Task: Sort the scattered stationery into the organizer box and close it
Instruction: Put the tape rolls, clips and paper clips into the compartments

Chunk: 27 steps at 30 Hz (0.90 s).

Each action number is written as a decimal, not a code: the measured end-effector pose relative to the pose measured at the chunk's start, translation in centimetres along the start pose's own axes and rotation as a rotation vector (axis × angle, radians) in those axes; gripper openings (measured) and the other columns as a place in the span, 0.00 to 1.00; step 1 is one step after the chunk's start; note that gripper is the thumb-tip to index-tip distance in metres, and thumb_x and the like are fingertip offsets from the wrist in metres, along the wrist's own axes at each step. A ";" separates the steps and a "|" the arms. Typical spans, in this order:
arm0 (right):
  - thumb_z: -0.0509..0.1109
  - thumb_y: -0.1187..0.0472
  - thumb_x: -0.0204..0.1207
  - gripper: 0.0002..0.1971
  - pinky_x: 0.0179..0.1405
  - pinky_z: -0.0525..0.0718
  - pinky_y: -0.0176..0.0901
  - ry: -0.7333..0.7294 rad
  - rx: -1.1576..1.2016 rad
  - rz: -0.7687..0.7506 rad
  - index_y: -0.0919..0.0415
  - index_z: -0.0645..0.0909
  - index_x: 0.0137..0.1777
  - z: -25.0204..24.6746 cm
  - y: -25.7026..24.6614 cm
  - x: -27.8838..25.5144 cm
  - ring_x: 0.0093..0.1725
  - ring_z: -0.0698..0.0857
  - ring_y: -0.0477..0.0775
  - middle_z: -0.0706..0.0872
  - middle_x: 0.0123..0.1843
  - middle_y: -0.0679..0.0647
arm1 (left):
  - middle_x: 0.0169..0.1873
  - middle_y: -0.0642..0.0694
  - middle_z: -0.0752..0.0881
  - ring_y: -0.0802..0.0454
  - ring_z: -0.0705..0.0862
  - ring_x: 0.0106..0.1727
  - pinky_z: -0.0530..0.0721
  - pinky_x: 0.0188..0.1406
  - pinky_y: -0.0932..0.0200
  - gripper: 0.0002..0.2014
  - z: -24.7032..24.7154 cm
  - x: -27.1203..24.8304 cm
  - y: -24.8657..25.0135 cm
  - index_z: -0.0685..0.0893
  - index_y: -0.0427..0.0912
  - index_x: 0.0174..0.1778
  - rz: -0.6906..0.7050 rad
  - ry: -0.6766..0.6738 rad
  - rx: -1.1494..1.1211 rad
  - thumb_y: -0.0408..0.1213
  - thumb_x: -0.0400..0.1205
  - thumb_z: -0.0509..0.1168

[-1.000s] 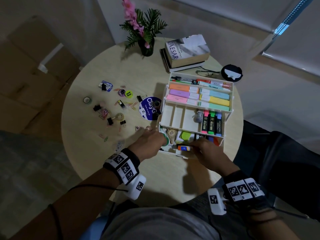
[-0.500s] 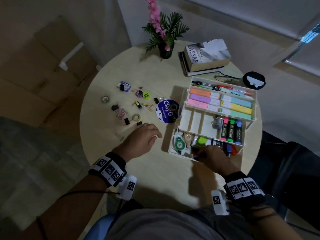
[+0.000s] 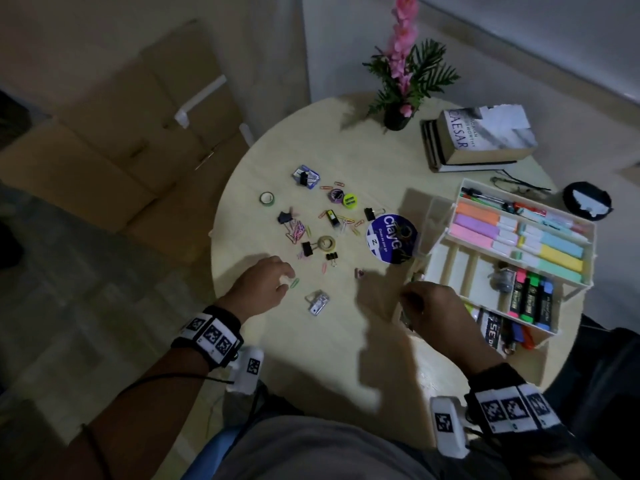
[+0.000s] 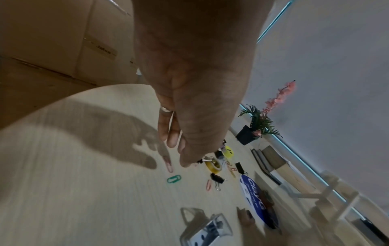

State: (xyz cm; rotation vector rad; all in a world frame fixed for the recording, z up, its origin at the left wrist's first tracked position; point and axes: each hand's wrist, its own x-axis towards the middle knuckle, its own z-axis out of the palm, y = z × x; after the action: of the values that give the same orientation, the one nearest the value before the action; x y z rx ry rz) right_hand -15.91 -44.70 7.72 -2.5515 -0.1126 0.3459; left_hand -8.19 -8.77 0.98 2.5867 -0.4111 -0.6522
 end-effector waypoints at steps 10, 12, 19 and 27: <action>0.72 0.61 0.83 0.25 0.51 0.81 0.45 -0.188 -0.112 0.136 0.58 0.76 0.79 6.7 -3.2 8.4 0.57 0.89 0.66 0.83 0.66 0.65 | 0.61 0.47 0.85 0.46 0.83 0.66 0.84 0.67 0.46 0.16 0.9 0.9 -2.1 0.87 0.47 0.67 0.063 -0.073 -0.051 0.34 0.83 0.71; 0.69 0.58 0.85 0.22 0.47 0.86 0.49 -0.205 -0.161 0.168 0.59 0.73 0.78 8.2 -3.1 9.3 0.55 0.89 0.65 0.82 0.64 0.65 | 0.63 0.49 0.84 0.48 0.82 0.66 0.84 0.65 0.48 0.17 1.0 0.9 -1.7 0.85 0.48 0.68 0.129 -0.081 -0.045 0.36 0.83 0.71; 0.66 0.61 0.89 0.07 0.37 0.83 0.42 -0.053 -0.138 0.264 0.62 0.80 0.61 11.8 -2.0 10.2 0.43 0.88 0.59 0.84 0.53 0.60 | 0.66 0.52 0.75 0.48 0.79 0.62 0.88 0.53 0.46 0.32 0.6 2.6 0.4 0.77 0.54 0.75 0.496 -0.285 0.092 0.25 0.77 0.72; 0.75 0.64 0.83 0.04 0.39 0.79 0.40 0.071 0.102 0.261 0.63 0.88 0.54 10.6 -2.9 8.2 0.38 0.87 0.55 0.91 0.44 0.56 | 0.67 0.45 0.79 0.41 0.80 0.62 0.84 0.60 0.42 0.24 1.4 4.0 3.4 0.87 0.49 0.67 0.702 -0.427 0.323 0.20 0.79 0.69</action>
State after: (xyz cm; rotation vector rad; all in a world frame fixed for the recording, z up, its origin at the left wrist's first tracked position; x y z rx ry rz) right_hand -10.87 -35.51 -1.13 -2.4759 0.2608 0.3497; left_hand -6.06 -13.65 -0.01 2.3049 -1.5774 -0.9109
